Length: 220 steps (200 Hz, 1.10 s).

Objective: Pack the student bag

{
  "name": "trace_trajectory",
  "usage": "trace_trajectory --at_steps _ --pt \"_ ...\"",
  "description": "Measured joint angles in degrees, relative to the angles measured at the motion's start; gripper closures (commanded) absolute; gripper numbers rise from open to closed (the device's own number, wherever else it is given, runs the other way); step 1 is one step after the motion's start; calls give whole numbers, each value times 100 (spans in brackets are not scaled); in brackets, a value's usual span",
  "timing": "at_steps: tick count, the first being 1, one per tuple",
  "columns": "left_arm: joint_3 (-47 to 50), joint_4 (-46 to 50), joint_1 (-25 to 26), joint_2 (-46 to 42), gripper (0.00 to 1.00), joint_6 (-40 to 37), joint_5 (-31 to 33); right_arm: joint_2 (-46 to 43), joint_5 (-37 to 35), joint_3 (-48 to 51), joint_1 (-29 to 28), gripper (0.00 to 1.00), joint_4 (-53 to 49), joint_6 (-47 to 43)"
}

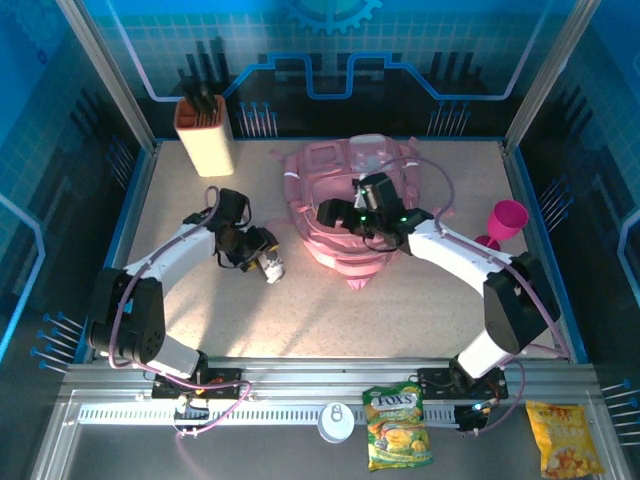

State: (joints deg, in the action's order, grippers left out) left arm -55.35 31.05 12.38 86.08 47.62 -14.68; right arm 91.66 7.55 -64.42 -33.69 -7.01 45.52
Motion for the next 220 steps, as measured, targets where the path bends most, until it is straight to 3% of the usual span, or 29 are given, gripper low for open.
trace_trajectory --at_steps 49,83,153,187,220 --pt "-334 -380 55 120 47 337 -649 861 323 -481 -850 9 44 -647" --pt "-356 -538 55 140 47 501 -839 1099 398 -682 -1106 11 87 -835" --pt "-396 -634 55 289 47 654 -901 1338 549 -682 -1121 38 321 -826" --pt "-402 -702 52 291 35 702 -872 1370 730 -680 -1123 61 518 -730" --pt "-461 -688 -17 291 19 636 -752 1368 741 -562 -1064 64 662 -658"
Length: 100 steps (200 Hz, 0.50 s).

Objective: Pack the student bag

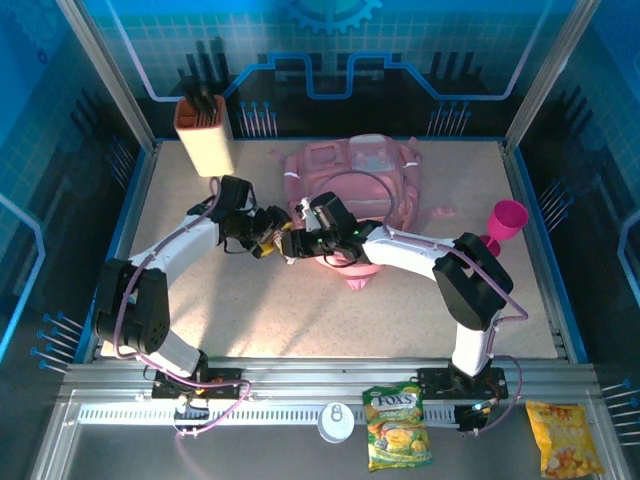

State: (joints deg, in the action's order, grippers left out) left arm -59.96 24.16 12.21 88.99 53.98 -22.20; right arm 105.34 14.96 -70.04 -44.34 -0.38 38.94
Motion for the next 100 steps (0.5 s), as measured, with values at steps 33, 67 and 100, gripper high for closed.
trace_trajectory --at_steps 33,67,100 --pt "-203 105 -212 -39 9 -404 271 -343 -240 483 181 65 7 -96" --pt "-511 114 -284 -57 9 -1104 330 -1362 -684 946 649 65 -101 -319" --pt "-1029 79 -214 249 17 -1659 -2 -2396 -1143 1250 1257 65 -195 -435"
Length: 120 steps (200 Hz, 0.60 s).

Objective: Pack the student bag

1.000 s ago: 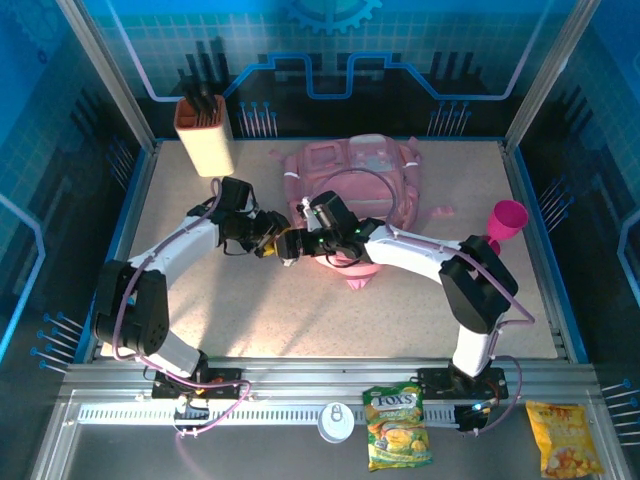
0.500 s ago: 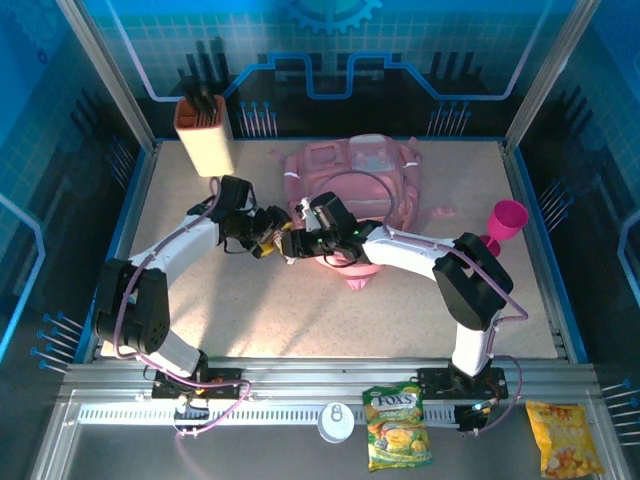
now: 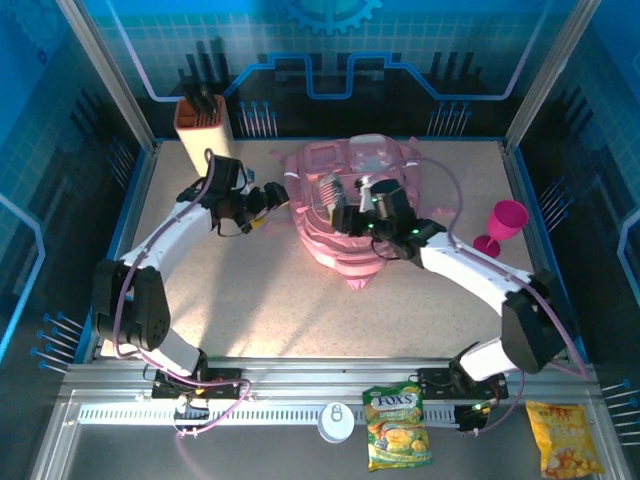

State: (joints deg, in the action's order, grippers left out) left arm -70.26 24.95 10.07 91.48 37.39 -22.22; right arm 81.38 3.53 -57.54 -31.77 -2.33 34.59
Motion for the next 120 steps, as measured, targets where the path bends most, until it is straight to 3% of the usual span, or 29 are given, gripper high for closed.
trace_trajectory --at_steps 59,120 --pt "-1248 -70 483 1528 46 -295 -466 -632 -522 328 717 65 -490 42" --pt "-2575 175 522 2555 53 -330 -459 -702 -605 507 914 64 -789 256"
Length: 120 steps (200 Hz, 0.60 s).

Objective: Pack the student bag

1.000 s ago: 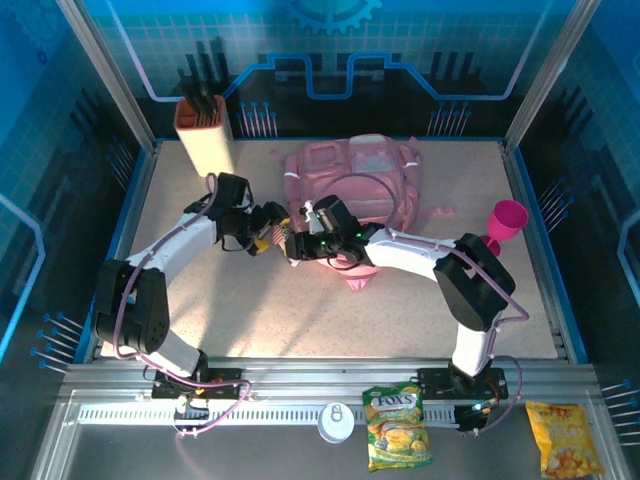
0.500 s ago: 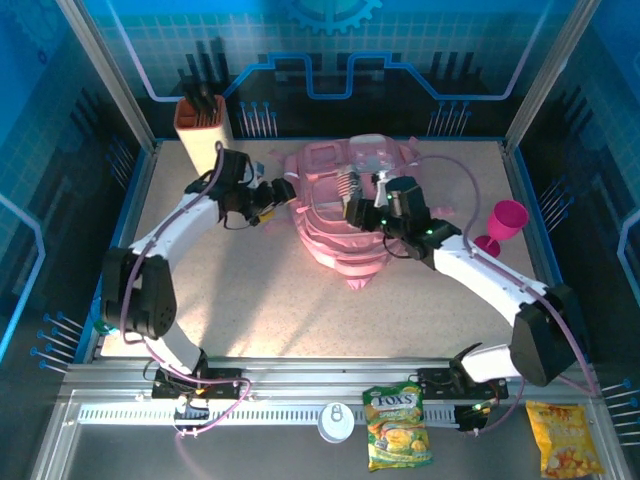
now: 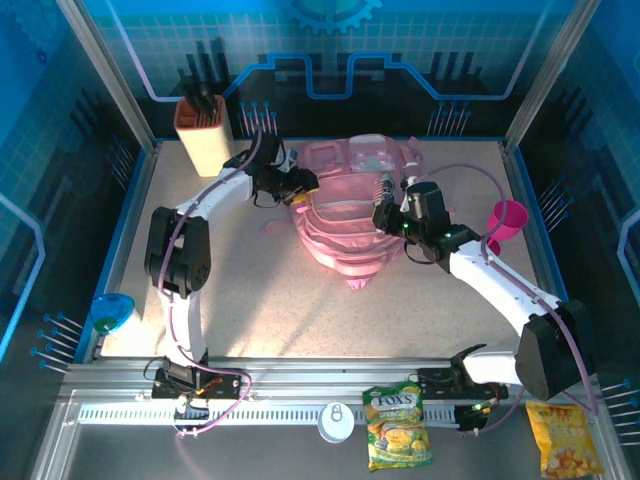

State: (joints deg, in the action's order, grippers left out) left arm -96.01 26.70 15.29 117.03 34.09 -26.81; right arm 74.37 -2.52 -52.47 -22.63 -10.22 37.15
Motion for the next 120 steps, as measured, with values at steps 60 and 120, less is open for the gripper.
trace_trajectory --at_steps 60,120 --pt "-708 649 0 605 55 -179 -87 94 149 -2 103 64 -26 129" --pt "-723 778 -4 693 88 -291 -243 461 361 -2 170 64 -28 188"
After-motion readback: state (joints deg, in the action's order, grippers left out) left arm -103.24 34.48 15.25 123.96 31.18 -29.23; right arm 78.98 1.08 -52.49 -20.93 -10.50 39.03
